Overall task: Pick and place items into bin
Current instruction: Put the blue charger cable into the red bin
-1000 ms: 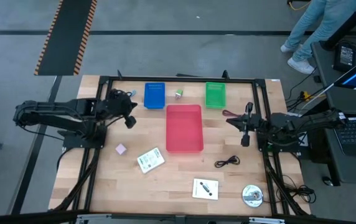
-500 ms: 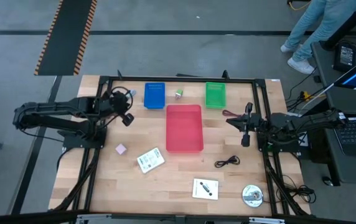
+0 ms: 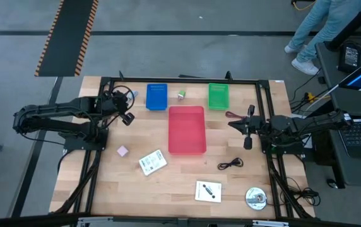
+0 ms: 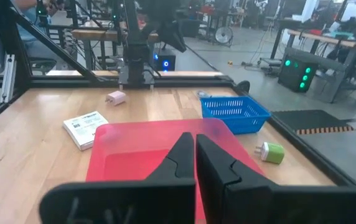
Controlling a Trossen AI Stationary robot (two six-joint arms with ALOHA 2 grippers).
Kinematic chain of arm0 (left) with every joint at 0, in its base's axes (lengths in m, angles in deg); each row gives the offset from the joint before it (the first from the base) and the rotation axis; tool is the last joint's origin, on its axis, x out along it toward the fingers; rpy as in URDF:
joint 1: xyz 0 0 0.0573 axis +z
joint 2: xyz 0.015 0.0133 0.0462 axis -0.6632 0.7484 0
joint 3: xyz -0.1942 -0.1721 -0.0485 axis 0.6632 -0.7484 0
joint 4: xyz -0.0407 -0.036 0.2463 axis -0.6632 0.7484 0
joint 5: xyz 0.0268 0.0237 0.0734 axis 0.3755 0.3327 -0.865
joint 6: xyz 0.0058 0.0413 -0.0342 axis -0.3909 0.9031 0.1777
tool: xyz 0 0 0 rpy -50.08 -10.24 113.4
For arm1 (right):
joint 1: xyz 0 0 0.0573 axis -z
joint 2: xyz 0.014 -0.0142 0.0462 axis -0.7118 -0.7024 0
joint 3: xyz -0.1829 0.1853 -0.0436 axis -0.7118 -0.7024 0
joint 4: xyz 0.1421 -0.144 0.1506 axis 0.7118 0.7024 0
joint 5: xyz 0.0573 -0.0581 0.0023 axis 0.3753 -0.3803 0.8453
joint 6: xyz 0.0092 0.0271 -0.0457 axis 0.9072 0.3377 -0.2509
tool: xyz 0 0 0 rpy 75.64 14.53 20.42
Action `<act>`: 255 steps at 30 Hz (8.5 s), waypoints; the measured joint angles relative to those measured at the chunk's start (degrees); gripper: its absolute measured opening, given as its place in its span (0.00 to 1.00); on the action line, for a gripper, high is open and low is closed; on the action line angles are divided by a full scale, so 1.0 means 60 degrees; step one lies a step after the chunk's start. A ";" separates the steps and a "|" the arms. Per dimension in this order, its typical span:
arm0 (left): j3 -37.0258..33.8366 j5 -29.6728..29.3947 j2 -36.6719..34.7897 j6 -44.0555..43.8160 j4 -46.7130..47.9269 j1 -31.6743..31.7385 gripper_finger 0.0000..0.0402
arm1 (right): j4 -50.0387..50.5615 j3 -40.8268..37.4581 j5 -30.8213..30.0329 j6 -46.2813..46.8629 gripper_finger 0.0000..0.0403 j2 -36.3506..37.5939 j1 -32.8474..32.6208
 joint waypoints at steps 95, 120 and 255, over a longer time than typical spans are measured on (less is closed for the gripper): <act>-0.0007 0.3700 0.7002 0.5445 -0.3426 0.7220 0.45 | 0.0111 -0.0004 -0.0004 0.0921 0.00 -0.0061 0.0001; 0.0007 0.3747 0.6974 0.6191 -0.3378 0.7238 0.02 | 0.0100 -0.0004 -0.0004 0.0911 0.00 -0.0267 -0.0003; 0.3432 0.6590 0.6372 0.5005 -0.5235 -0.0316 0.01 | 0.0508 -0.0007 0.0000 0.1304 0.00 -0.0307 -0.0002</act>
